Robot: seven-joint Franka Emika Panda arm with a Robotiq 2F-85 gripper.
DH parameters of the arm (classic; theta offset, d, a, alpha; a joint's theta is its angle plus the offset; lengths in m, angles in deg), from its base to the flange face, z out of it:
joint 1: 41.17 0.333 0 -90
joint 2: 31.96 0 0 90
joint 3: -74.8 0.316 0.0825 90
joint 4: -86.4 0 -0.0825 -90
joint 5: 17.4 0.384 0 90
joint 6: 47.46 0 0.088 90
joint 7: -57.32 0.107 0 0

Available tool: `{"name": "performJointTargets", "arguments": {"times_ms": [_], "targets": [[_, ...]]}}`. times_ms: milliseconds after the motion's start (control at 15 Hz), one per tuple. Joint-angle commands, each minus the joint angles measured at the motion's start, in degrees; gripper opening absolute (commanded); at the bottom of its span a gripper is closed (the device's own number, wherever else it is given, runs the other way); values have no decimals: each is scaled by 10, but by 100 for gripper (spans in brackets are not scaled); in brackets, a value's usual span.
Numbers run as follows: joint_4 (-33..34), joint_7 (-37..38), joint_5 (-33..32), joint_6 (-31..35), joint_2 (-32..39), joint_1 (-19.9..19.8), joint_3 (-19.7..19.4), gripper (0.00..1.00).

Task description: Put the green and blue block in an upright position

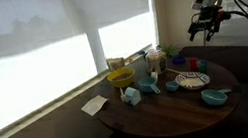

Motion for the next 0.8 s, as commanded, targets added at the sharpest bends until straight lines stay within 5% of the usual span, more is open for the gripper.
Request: {"name": "performJointTargets", "arguments": {"times_ms": [0, 333, 733], "targets": [[9, 52, -88, 71, -13, 27, 25, 100], [-5, 107, -188, 159, -16, 48, 44, 100], [7, 92, -172, 146, -6, 50, 37, 100]]}}
